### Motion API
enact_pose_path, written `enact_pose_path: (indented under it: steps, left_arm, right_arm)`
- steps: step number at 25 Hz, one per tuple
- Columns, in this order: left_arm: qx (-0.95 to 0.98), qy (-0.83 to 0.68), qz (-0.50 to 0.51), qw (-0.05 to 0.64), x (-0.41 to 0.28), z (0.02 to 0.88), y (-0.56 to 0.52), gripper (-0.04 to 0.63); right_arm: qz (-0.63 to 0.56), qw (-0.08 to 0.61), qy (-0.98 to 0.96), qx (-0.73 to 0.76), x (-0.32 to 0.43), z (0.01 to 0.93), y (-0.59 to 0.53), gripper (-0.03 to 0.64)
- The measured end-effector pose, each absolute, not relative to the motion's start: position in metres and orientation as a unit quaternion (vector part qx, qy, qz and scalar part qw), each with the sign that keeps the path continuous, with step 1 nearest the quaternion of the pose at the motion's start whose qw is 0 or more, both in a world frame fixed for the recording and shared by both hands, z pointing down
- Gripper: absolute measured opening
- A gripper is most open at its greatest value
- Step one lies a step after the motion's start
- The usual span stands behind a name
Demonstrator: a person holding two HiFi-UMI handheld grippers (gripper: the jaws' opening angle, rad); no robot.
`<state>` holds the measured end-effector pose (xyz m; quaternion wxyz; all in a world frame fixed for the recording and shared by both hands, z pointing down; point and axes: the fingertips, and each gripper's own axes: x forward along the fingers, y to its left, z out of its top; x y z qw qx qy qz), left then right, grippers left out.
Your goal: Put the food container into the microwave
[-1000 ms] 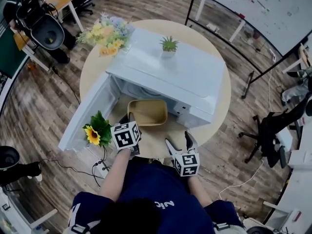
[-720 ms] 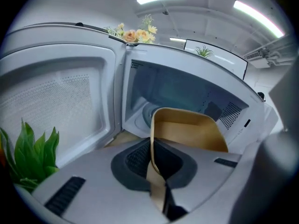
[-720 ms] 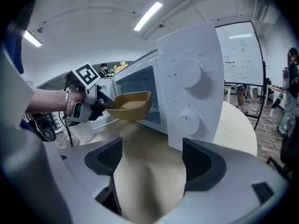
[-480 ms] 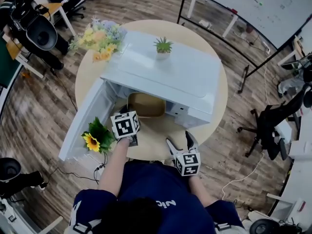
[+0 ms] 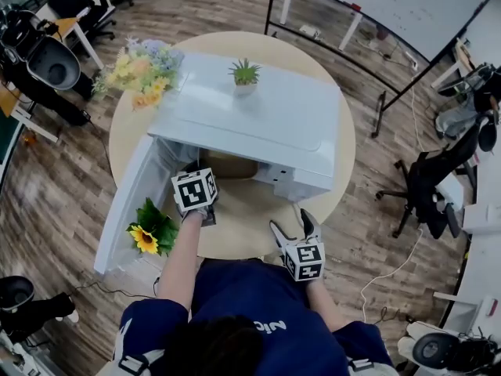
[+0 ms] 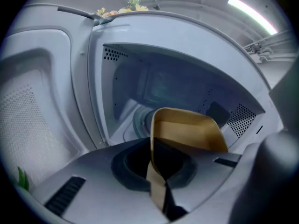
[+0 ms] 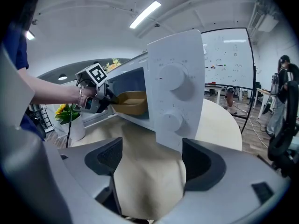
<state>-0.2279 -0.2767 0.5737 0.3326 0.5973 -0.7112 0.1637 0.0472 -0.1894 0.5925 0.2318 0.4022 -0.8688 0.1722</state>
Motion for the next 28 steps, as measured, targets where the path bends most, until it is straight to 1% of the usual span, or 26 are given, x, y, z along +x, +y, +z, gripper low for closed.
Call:
enact_pose_path:
  steps: [8,14,19,28]
  left_arm:
    - [0.614,-0.7,0.179,0.319,-0.232,0.578,-0.295,0.006]
    - [0.627,-0.693,0.185,0.305,-0.234,0.576,-0.31,0.006]
    - [0.631,-0.689,0.17,0.313,-0.233,0.581,-0.319,0.006]
    - [0.636,-0.692,0.161,0.301,-0.242,0.583,-0.331,0.006]
  right_arm:
    - [0.182,0.224,-0.849,0.442,0.07,0.592,-0.189,0.388]
    - [0.187,0.229,-0.844,0.448,0.07,0.594,-0.182,0.388]
    - [0.172,0.246,-0.837,0.457,0.08,0.59,-0.178,0.387]
    - [0.179,0.252,-0.826,0.472,0.088,0.593,-0.173,0.387]
